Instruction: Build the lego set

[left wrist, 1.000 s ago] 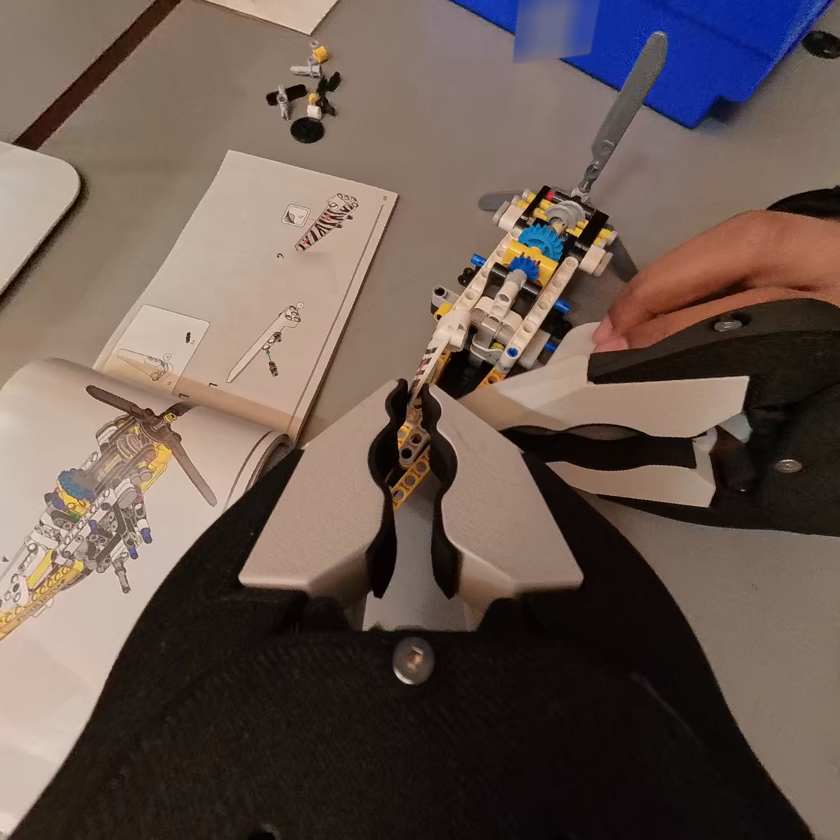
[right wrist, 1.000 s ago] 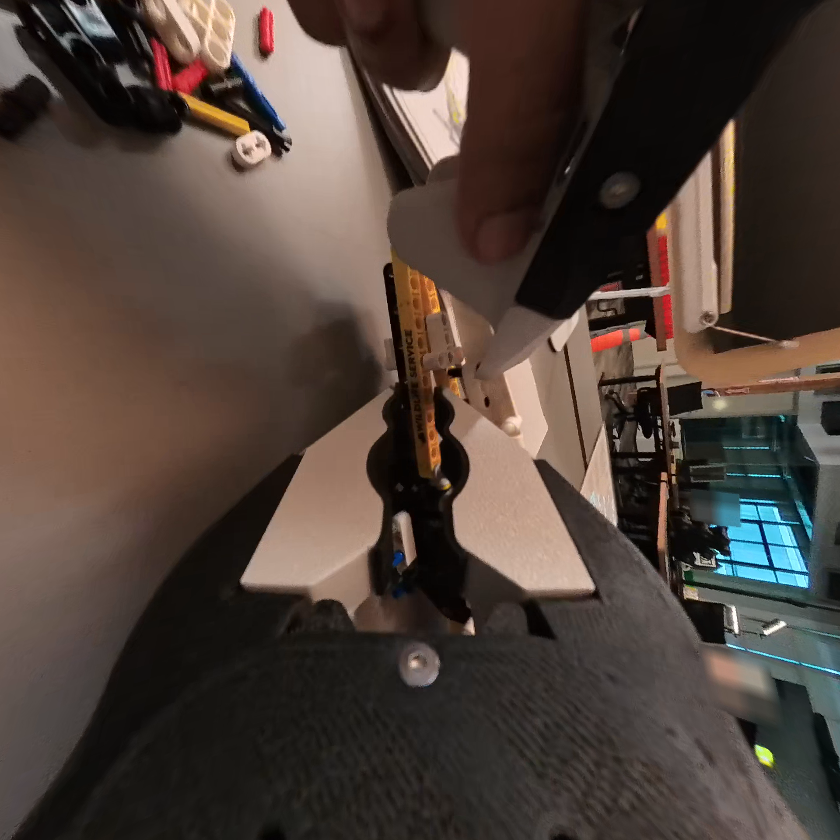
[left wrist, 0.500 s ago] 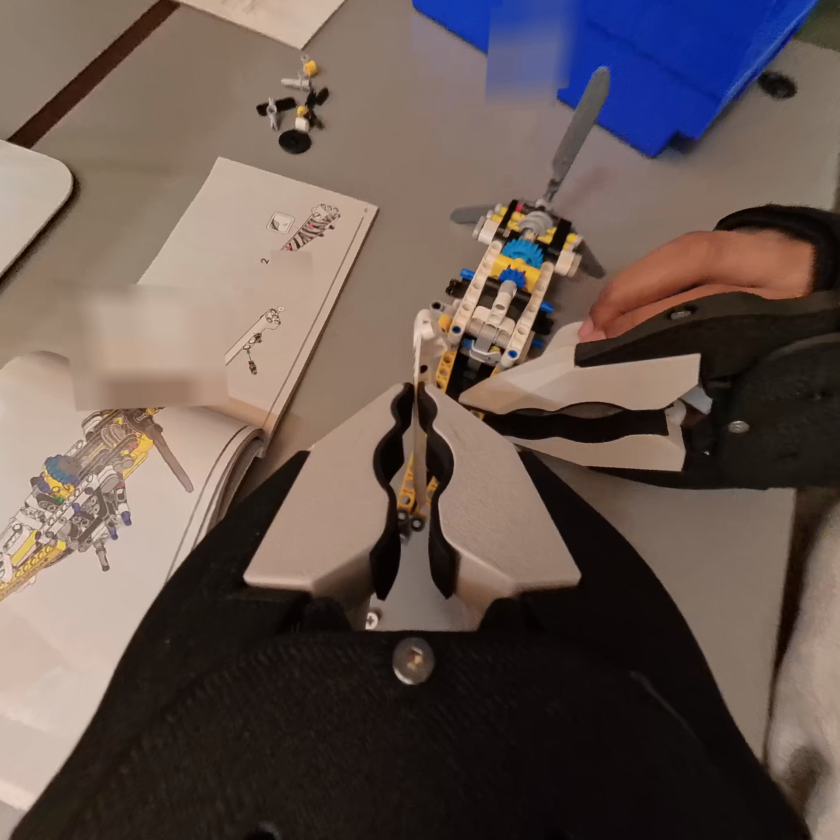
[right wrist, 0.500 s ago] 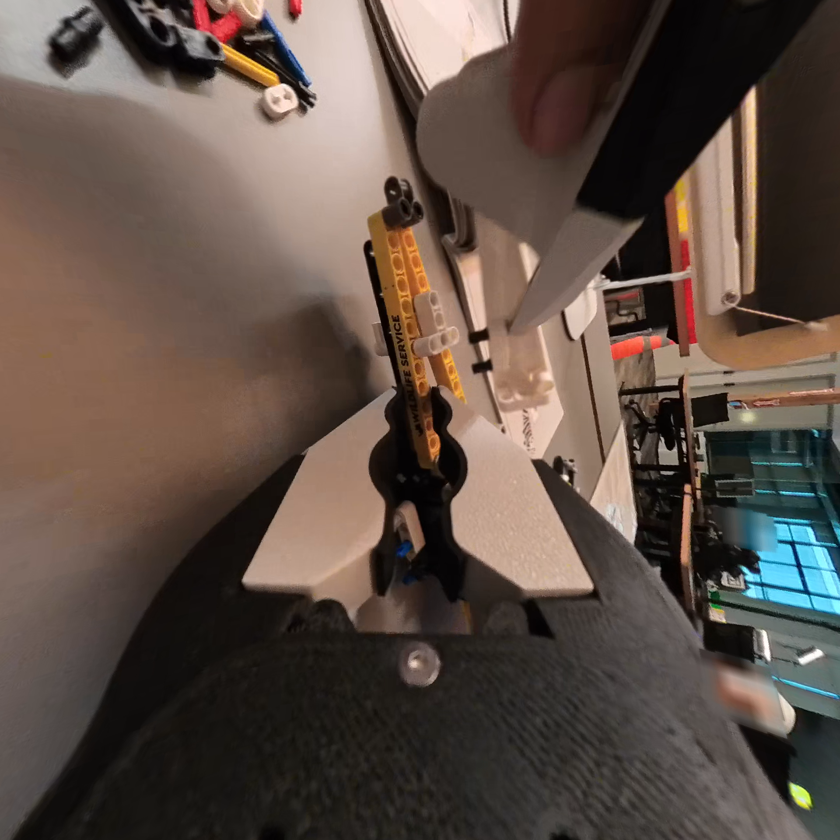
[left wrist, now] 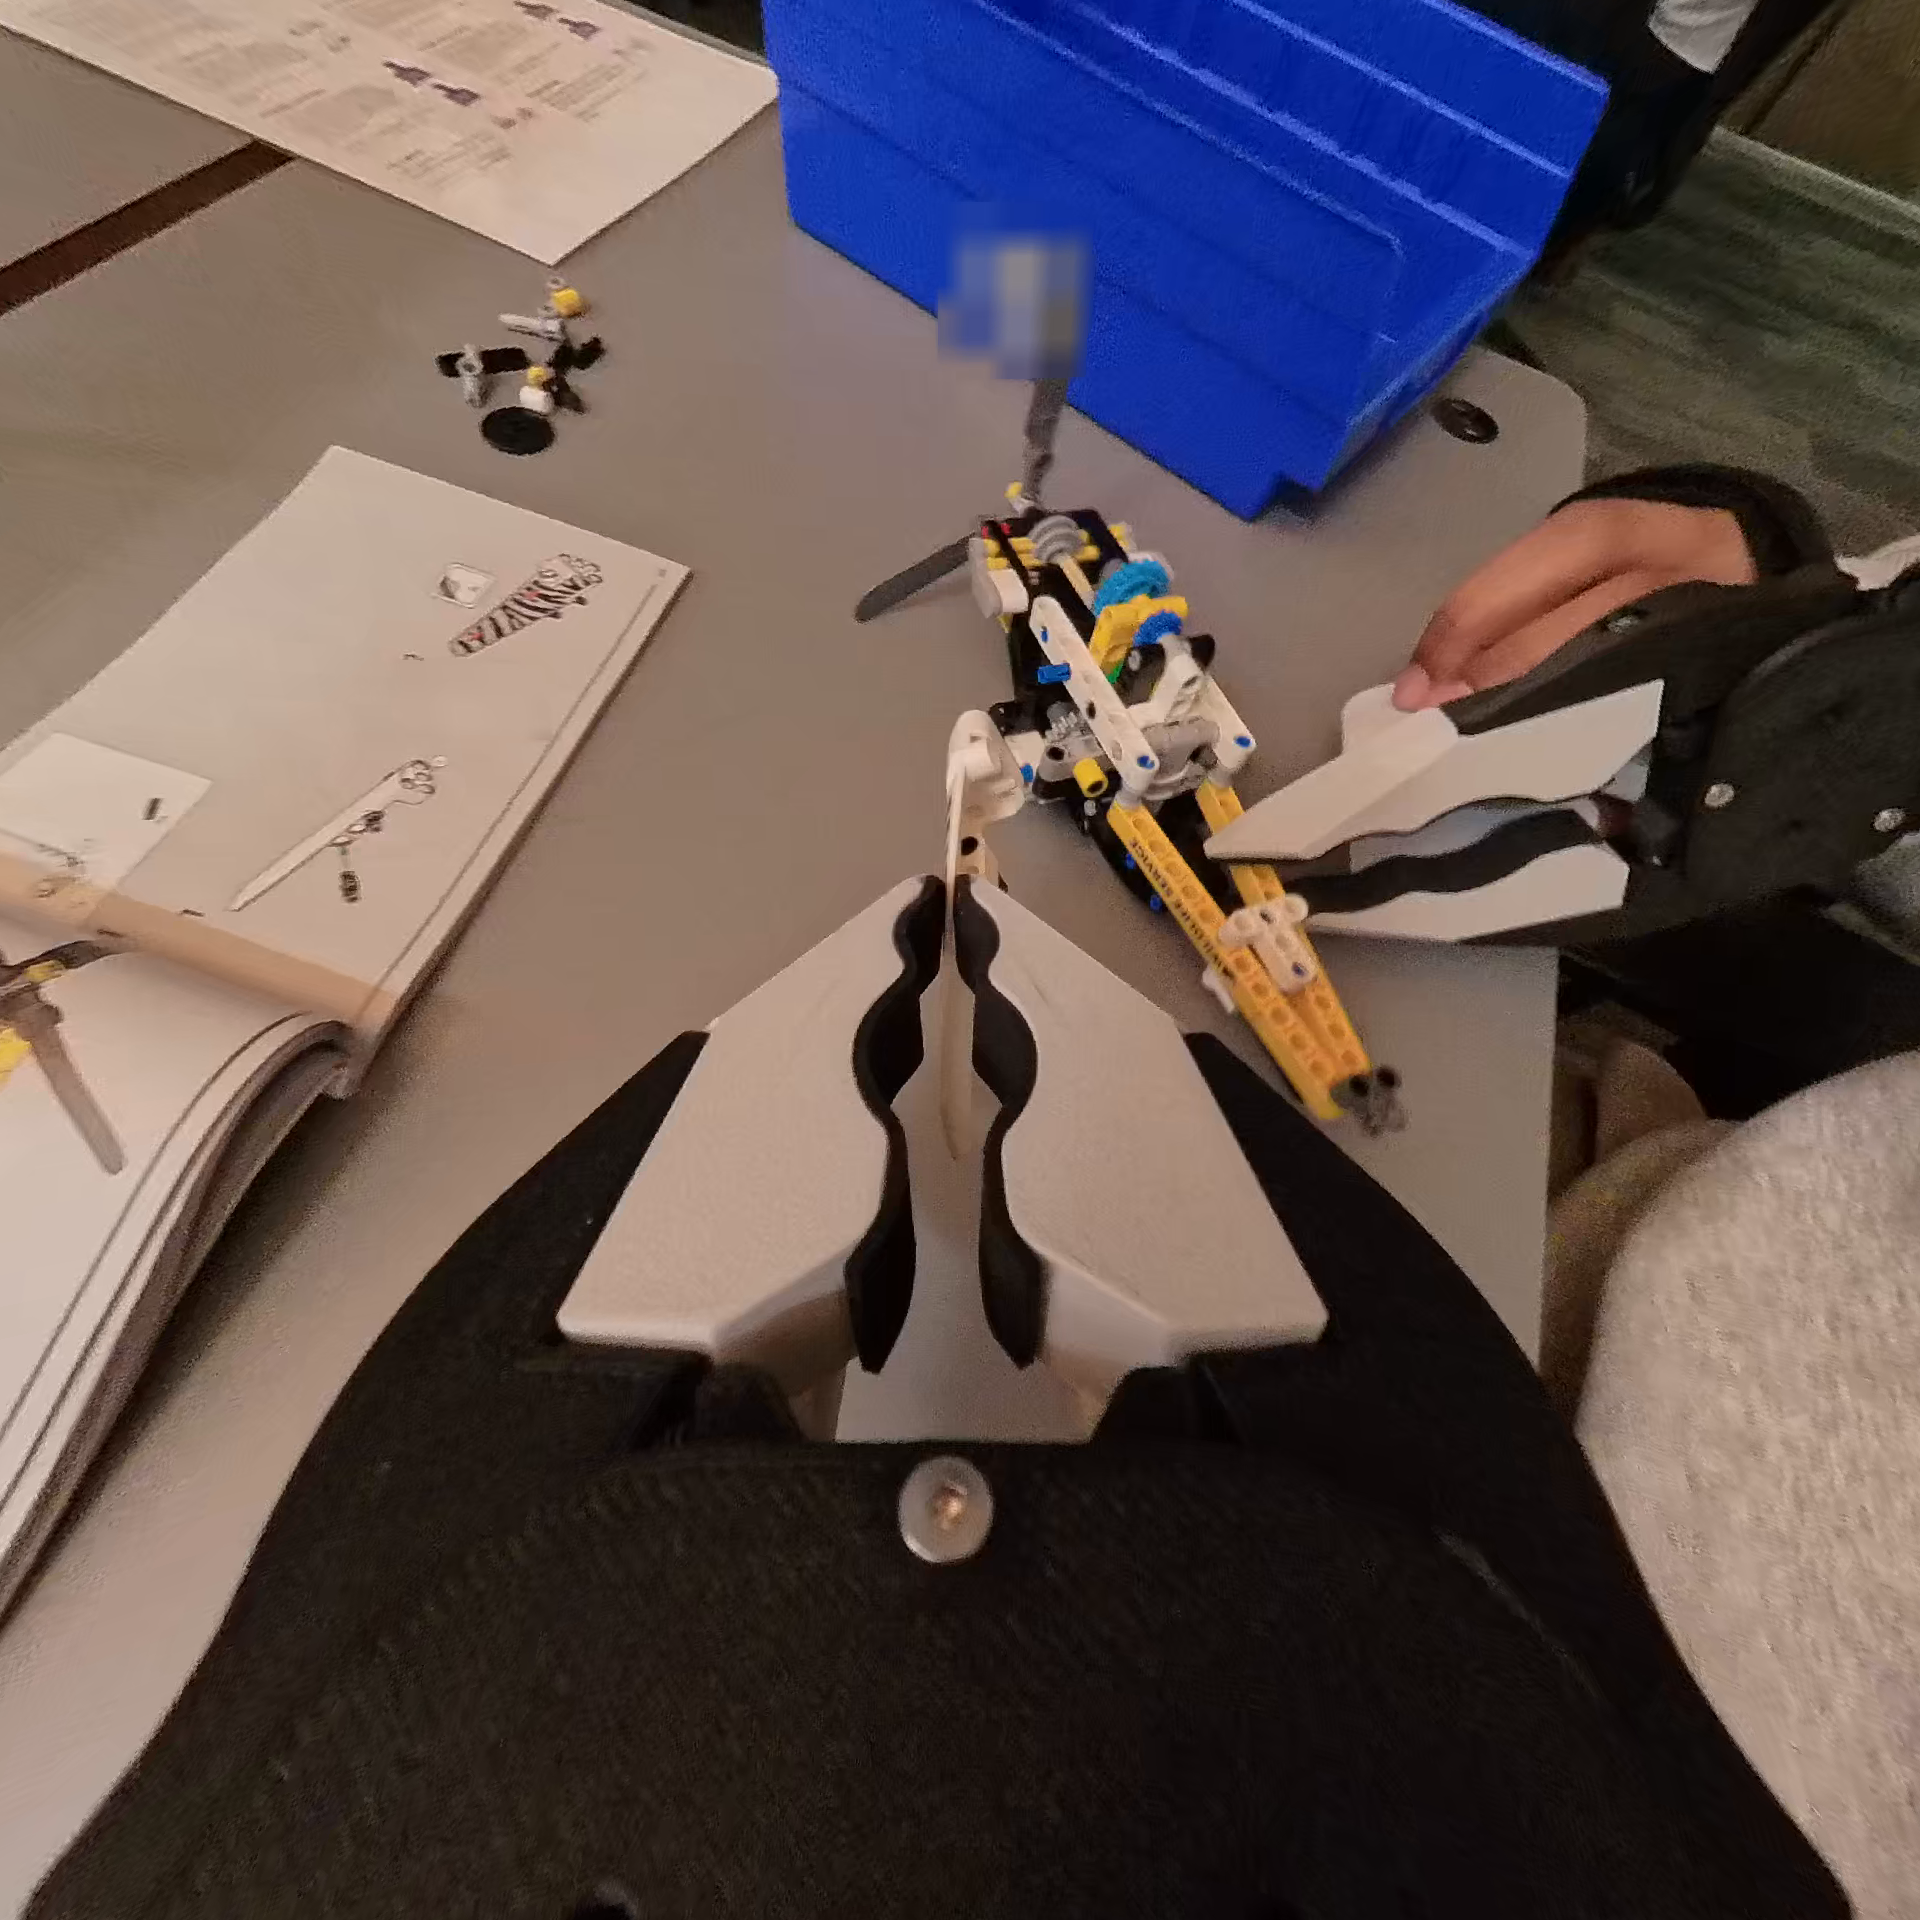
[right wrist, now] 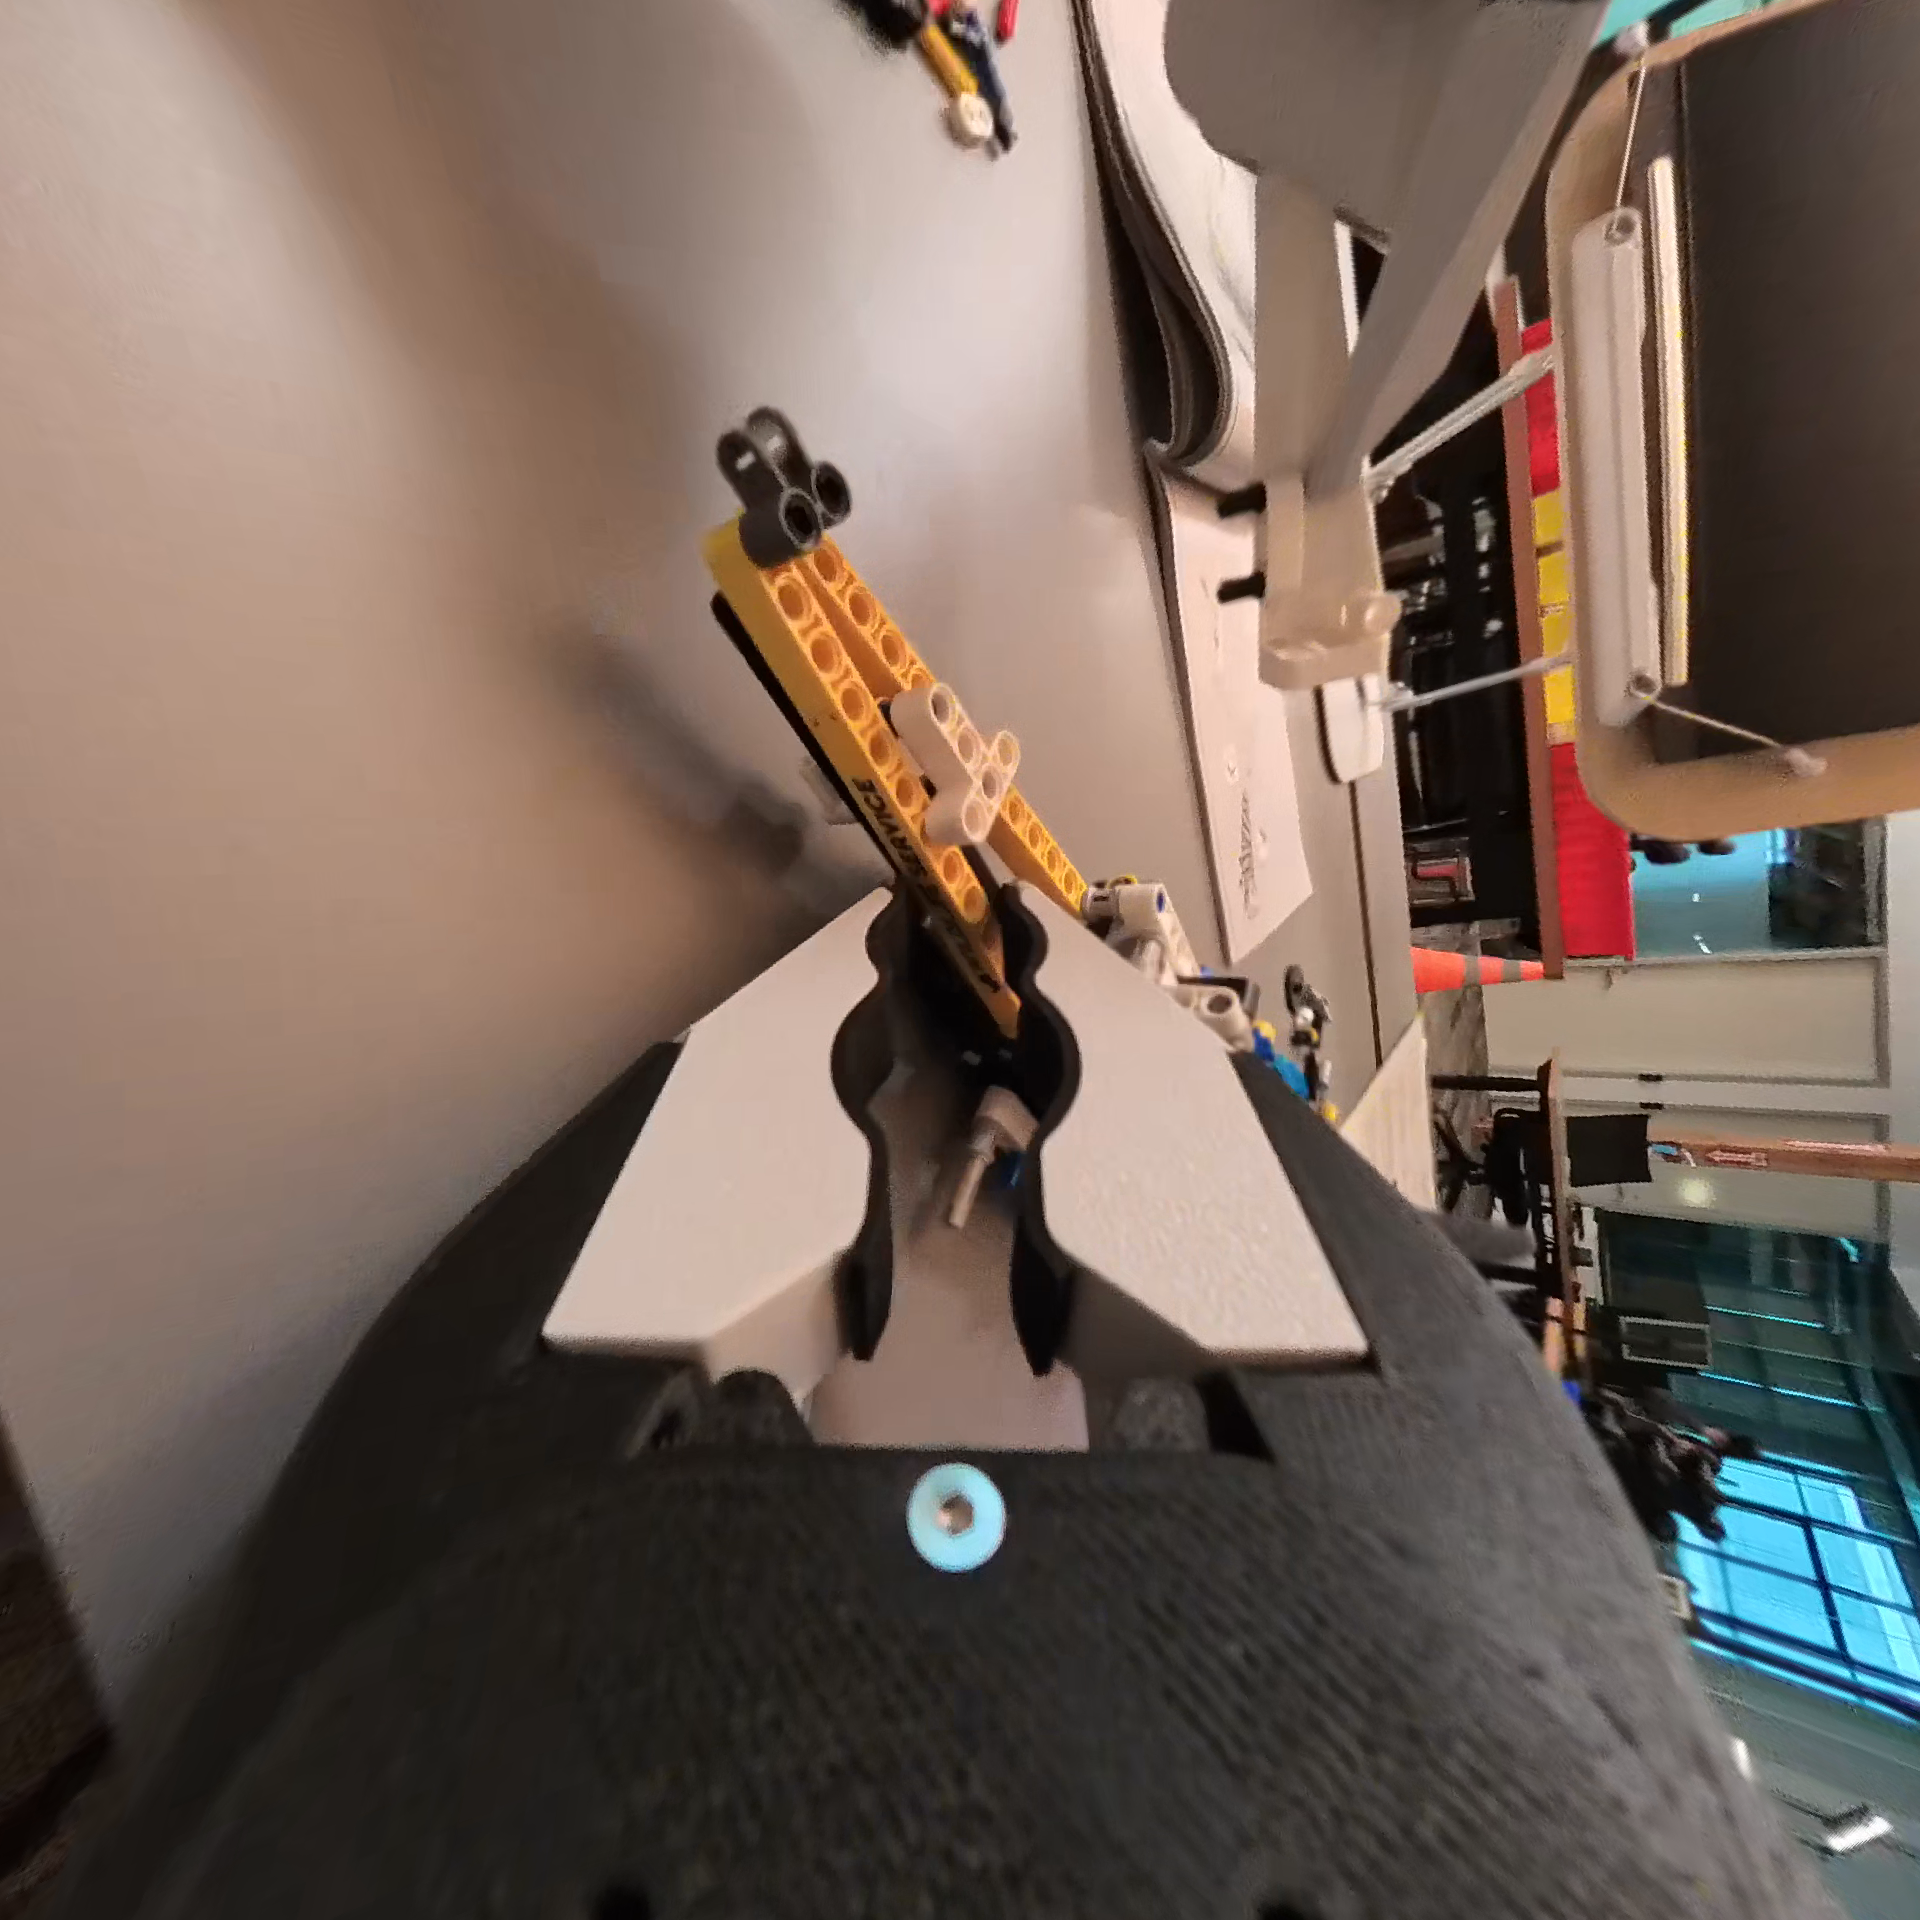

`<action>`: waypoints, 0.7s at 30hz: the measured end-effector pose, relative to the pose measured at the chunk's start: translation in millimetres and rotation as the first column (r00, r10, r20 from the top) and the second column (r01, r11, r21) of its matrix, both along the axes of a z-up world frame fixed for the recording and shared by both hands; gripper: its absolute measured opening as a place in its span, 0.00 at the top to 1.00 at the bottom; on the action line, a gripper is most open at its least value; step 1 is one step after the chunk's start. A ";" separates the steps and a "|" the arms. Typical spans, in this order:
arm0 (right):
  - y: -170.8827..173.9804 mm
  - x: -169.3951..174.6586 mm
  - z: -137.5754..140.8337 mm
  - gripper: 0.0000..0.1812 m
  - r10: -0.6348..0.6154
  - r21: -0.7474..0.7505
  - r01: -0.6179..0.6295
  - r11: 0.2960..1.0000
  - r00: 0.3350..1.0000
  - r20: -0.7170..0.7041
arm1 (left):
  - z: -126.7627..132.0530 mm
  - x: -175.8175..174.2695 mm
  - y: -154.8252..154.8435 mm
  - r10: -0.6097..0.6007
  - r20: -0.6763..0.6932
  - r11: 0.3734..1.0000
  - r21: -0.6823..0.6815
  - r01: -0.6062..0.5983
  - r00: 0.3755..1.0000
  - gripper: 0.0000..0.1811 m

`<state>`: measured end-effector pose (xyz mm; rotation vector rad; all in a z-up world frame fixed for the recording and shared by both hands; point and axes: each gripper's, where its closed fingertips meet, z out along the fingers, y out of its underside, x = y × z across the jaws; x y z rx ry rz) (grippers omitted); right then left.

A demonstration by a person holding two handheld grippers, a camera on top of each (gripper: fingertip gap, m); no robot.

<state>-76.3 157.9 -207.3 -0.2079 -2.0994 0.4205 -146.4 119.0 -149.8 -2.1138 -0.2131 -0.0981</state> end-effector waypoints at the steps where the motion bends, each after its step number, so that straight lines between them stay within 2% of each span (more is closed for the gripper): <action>1: 6.8 5.5 -0.4 0.91 -0.005 0.012 0.005 1.000 1.000 -0.004 | -0.2 4.4 1.0 -0.008 0.001 1.000 0.001 0.008 1.000 1.00; 4: 28.5 19.6 -1.2 0.88 -0.049 0.021 0.049 0.999 0.999 -0.014 | -0.1 15.0 4.2 -0.023 0.006 1.000 0.011 0.023 1.000 1.00; 7: 47.6 31.9 0.8 0.80 -0.120 -0.034 0.119 0.992 0.993 -0.019 | 0.0 23.9 8.1 -0.035 0.023 0.999 0.024 0.035 0.999 1.00; 10: 59.7 45.2 5.5 0.78 -0.185 -0.168 0.185 0.968 0.983 0.013 | -0.2 32.3 12.1 -0.044 0.043 0.998 0.040 0.042 0.998 1.00; 12: 68.7 49.3 12.3 0.78 -0.244 -0.332 0.251 0.909 0.968 0.063 | -0.9 36.9 14.4 -0.046 0.051 0.998 0.049 0.043 0.998 1.00; 14: 78.7 45.9 25.5 0.77 -0.307 -0.547 0.329 0.770 0.942 0.134 | -2.6 39.2 16.8 -0.040 0.057 0.998 0.054 0.037 0.998 1.00; 17: 87.6 31.5 47.3 0.74 -0.315 -0.813 0.407 0.418 0.904 0.290 | -4.5 41.2 20.5 -0.026 0.076 0.998 0.067 0.021 0.997 1.00; 19: 81.5 21.1 56.5 0.72 -0.232 -0.877 0.427 0.221 0.896 0.378 | -4.6 41.8 21.7 -0.014 0.090 0.997 0.080 0.007 0.996 1.00; 20: 79.9 15.4 56.7 0.72 -0.215 -0.879 0.448 0.162 0.886 0.411 | -4.3 41.7 21.4 -0.007 0.097 0.996 0.088 -0.002 0.995 1.00; 21: 78.9 9.9 53.0 0.71 -0.216 -0.868 0.476 0.144 0.871 0.442 | -3.8 41.4 20.8 0.001 0.101 0.995 0.097 -0.011 0.995 1.00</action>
